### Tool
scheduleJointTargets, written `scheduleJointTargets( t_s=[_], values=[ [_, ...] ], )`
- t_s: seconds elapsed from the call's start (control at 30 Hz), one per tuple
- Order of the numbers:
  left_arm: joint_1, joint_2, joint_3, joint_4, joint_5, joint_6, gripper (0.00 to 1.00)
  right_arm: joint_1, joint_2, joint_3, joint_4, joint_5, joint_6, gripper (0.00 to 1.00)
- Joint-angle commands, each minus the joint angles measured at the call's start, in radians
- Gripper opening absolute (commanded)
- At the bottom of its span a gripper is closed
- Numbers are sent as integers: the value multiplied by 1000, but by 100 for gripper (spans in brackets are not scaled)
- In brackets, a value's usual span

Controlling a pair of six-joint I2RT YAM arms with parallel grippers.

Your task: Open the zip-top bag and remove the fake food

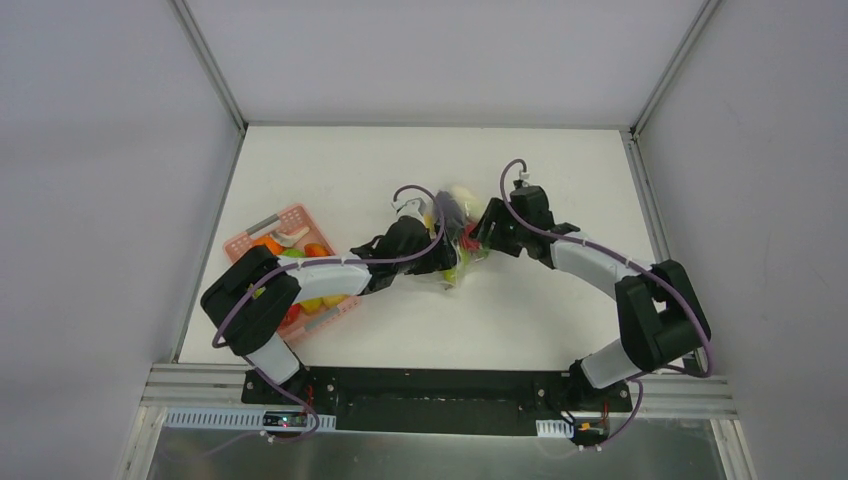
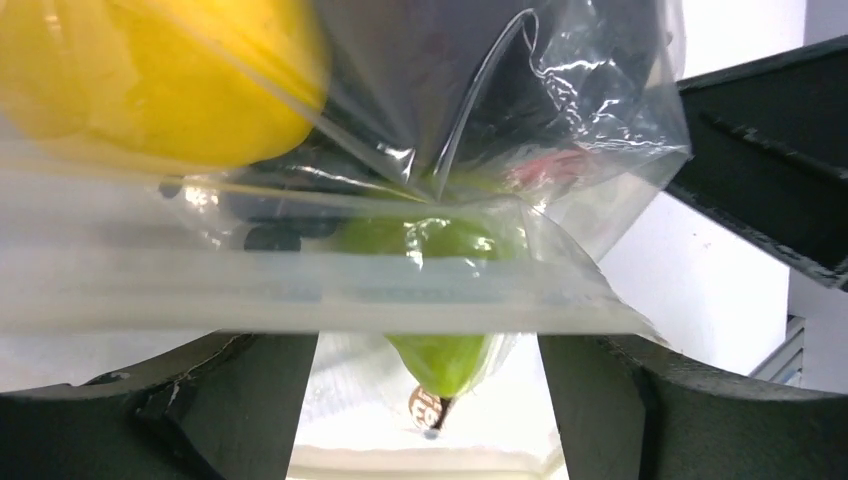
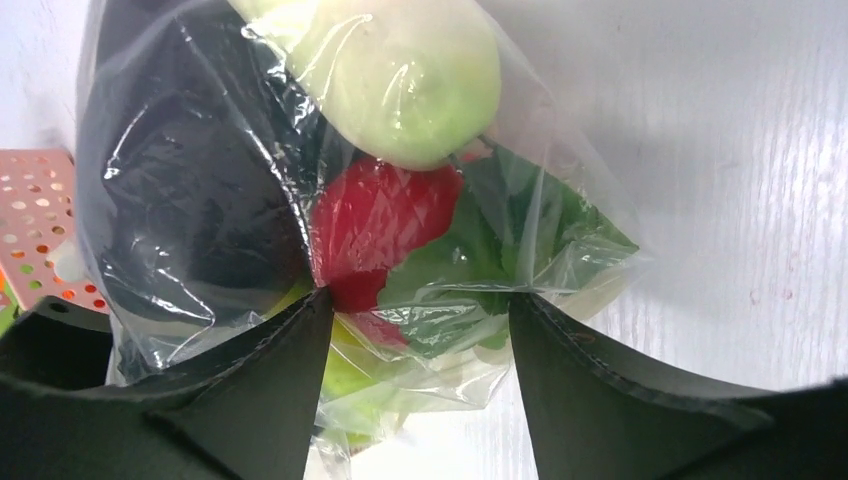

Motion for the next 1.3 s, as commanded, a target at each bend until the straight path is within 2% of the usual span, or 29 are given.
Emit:
scheduleJointTargets(
  t_s=[0.0, 0.17, 0.27, 0.47, 0.67, 0.83, 1.0, 1.27],
  values=[
    [7, -116, -55, 67, -15, 1, 81, 29, -61, 7, -178, 6, -12, 68],
    [8, -122, -67, 52, -26, -34, 79, 40, -162, 62, -278, 47, -6, 73],
    [8, -98, -63, 50, 3, -52, 73, 47, -227, 39, -288, 11, 33, 73],
    [12, -130, -111, 67, -3, -75, 59, 94, -329, -97, -165, -94, 178, 73],
    [11, -199, -151, 41, -11, -55, 59, 165, -329, -177, -32, -116, 256, 72],
    [11, -180, -154, 30, 0, -58, 58, 190, -259, -206, 77, -92, 290, 71],
    [13, -145, -145, 17, 9, -62, 57, 202, -207, -204, 159, -56, 319, 63],
    [18, -153, -150, 4, 9, -57, 55, 213, -133, -191, 208, -56, 309, 31]
  ],
)
